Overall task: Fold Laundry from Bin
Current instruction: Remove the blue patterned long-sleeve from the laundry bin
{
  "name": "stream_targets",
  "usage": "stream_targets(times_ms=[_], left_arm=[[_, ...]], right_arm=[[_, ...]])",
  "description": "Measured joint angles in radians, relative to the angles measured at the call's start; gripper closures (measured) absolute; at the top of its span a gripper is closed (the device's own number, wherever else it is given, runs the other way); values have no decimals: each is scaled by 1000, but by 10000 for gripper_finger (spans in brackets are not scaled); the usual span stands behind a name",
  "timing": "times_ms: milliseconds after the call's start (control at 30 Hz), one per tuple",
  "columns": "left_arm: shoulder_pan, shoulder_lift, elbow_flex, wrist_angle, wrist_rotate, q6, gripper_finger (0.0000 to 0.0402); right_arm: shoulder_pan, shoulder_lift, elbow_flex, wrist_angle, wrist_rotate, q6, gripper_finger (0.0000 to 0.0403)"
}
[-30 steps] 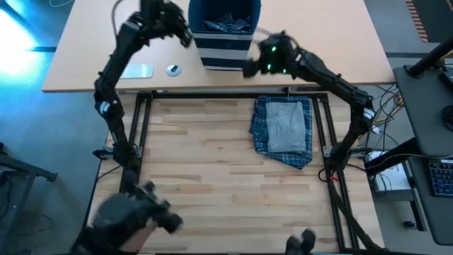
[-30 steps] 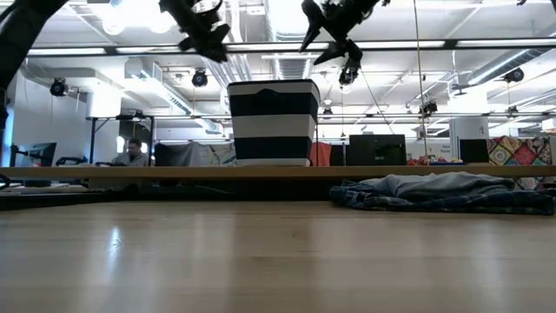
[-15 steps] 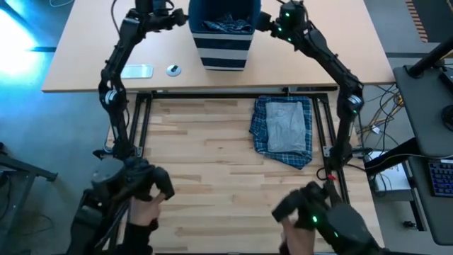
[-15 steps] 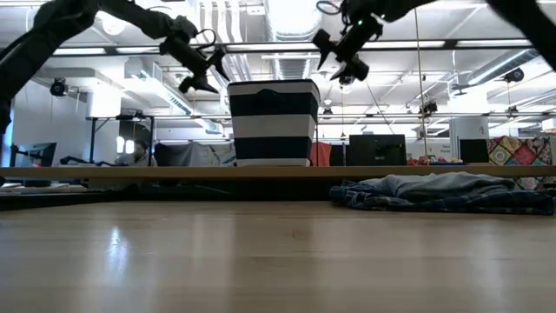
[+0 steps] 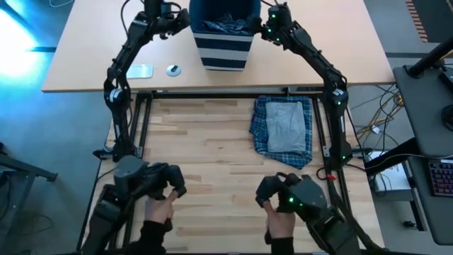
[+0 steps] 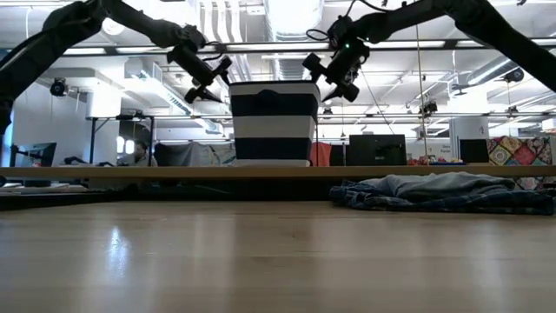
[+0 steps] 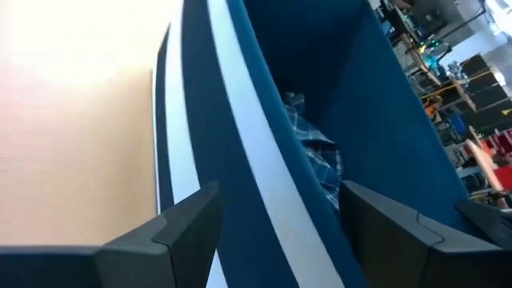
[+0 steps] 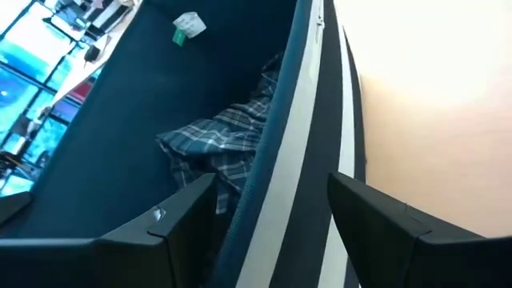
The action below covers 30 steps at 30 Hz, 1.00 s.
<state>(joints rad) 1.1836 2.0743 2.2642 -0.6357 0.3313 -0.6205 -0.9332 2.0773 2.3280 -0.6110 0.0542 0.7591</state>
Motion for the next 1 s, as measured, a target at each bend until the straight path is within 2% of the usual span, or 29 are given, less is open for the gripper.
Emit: stream_targets(times_ms=[100, 200, 300, 467, 533, 667, 867, 1000], left_arm=[[-36, 0, 0, -34, -1, 5, 176], [-71, -10, 1, -78, -9, 39, 203], [-95, -30, 2, -158, -15, 81, 253], [-139, -80, 1, -328, -23, 149, 363], [-163, -107, 0, -391, -32, 170, 389], [-234, -181, -2, -556, -60, 213, 380], [-407, -280, -2, -801, -285, 233, 377], [-544, -302, -2, -900, -407, 135, 374]], right_arm=[[20, 1, 16, -22, 1, -31, 170], [48, -7, 30, -87, -3, -63, 170], [72, -30, 27, -176, -9, -81, 170], [118, -85, 27, -330, -9, -139, 170], [140, -110, 27, -381, -16, -156, 170], [182, -155, 27, -465, -66, -184, 170], [279, -172, 27, -589, -63, -263, 170], [370, -172, 25, -695, 0, -285, 170]])
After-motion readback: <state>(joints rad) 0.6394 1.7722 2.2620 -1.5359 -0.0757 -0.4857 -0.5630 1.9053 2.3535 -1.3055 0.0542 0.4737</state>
